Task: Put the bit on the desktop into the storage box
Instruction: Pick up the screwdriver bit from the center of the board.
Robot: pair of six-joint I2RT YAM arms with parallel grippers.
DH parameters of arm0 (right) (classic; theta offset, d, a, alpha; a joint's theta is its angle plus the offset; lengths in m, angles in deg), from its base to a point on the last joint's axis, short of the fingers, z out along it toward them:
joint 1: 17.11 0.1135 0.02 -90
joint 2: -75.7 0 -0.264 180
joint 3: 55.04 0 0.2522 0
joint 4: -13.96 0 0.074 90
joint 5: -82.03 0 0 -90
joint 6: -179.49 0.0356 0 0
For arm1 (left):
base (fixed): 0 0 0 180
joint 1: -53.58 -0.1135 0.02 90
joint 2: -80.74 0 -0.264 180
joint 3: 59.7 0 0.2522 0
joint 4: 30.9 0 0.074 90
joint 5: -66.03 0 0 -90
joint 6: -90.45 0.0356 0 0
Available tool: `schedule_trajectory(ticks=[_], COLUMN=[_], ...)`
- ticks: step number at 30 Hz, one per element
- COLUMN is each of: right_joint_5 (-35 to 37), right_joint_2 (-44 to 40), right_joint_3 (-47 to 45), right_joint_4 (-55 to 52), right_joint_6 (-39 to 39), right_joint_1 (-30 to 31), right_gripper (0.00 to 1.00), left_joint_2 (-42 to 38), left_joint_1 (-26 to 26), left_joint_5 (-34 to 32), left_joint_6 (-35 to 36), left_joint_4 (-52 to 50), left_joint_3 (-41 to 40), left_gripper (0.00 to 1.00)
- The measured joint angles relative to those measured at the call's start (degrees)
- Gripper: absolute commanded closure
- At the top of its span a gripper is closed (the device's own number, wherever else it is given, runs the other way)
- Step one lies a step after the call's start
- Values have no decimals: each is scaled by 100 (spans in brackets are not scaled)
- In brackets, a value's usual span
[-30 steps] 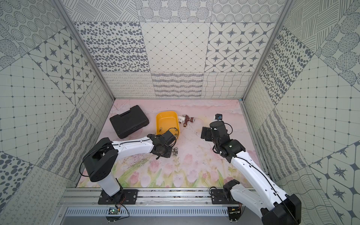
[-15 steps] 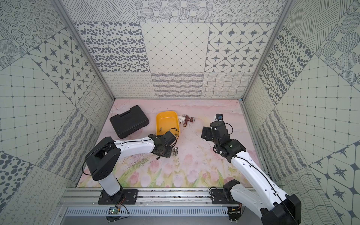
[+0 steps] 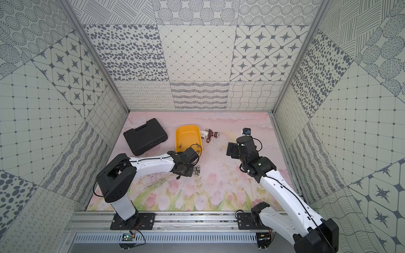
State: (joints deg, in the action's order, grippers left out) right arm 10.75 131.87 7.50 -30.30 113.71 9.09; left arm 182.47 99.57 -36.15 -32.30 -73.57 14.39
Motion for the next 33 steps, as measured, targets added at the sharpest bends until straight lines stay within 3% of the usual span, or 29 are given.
schedule_trajectory(ticks=[15, 33], right_joint_5=[-2, -7], right_joint_2=[-11, -87], right_joint_3=[-68, -103], right_joint_4=[2, 0], right_joint_6=[0, 2], right_joint_1=[-22, -46], right_gripper=[3, 3], left_joint_2=[-295, -1784], left_joint_1=[2, -31], left_joint_5=[-181, -664], left_joint_6=[-4, 229], left_joint_4=[-22, -321], left_joint_3=[-149, 90], left_gripper=[88, 93])
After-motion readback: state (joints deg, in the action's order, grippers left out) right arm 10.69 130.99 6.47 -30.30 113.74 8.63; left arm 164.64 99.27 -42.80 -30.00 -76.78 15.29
